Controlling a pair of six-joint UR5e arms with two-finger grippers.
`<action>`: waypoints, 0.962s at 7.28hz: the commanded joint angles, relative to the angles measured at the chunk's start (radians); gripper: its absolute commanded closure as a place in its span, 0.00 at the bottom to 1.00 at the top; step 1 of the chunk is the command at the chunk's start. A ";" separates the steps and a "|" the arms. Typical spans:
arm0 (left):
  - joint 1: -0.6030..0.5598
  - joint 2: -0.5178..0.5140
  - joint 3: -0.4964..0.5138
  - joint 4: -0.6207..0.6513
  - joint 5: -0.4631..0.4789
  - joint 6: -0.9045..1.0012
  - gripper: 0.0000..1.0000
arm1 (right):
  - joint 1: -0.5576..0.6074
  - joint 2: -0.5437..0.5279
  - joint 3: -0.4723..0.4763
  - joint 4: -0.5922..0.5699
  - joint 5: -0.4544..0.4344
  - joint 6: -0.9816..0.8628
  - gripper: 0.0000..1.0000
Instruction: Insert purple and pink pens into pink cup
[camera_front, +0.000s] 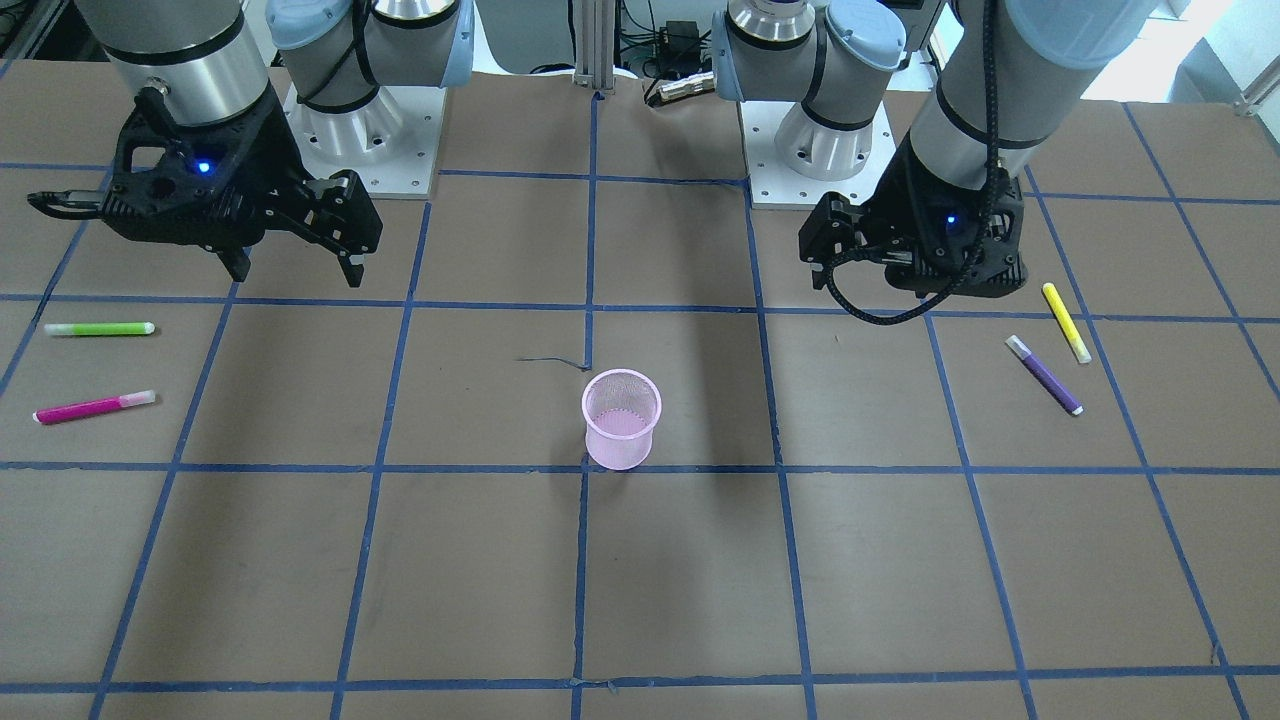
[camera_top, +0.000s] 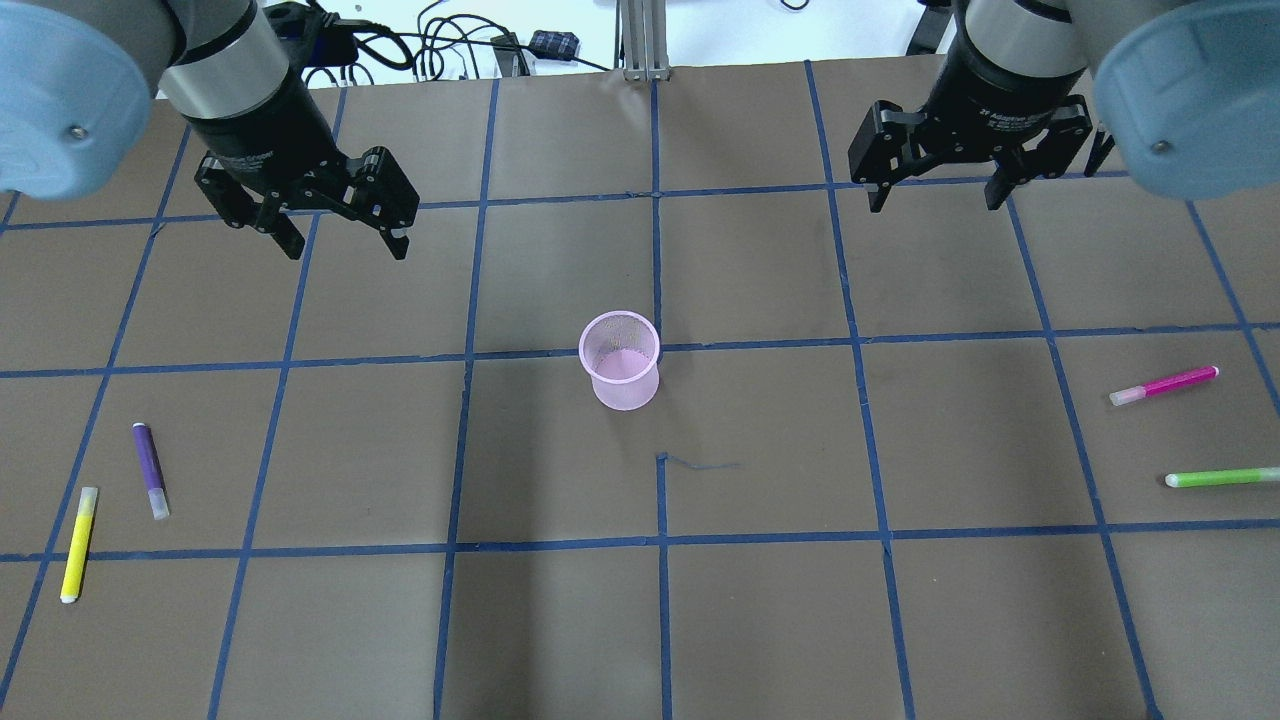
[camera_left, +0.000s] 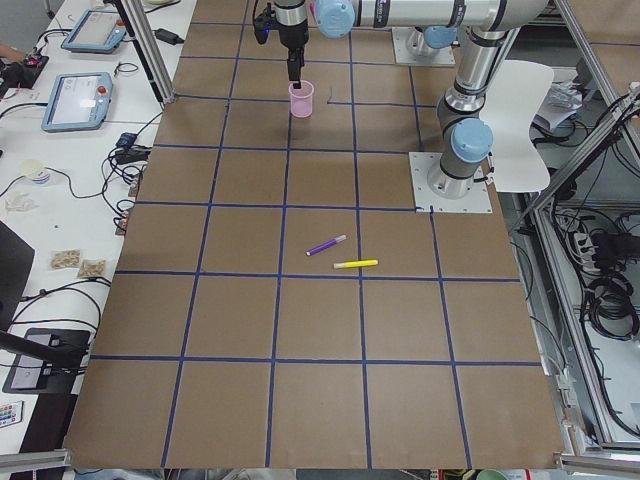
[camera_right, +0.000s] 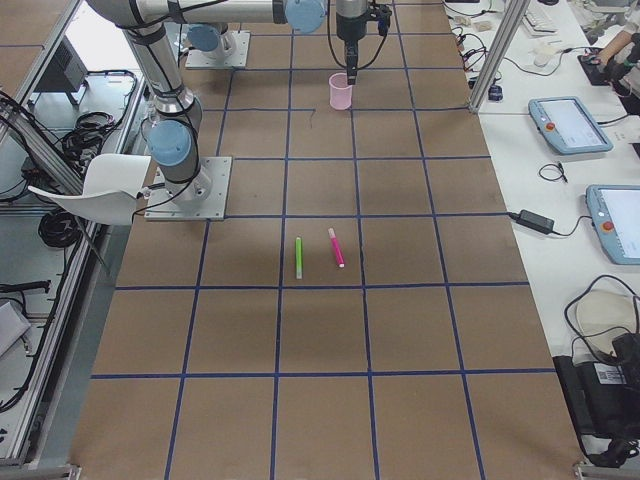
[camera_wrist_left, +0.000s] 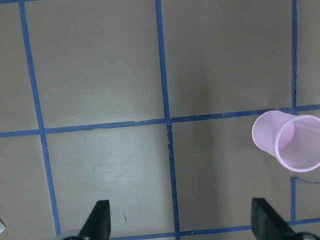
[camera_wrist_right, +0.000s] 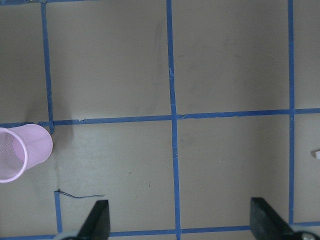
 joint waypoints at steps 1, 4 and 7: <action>-0.002 0.037 -0.003 -0.036 0.035 -0.003 0.00 | 0.000 0.001 0.000 0.000 -0.001 0.000 0.00; -0.005 0.078 -0.003 -0.051 0.032 -0.005 0.00 | -0.029 0.008 -0.015 -0.005 -0.003 -0.033 0.00; -0.004 0.097 -0.009 -0.073 0.044 0.003 0.00 | -0.289 0.017 -0.005 0.055 0.008 -0.426 0.00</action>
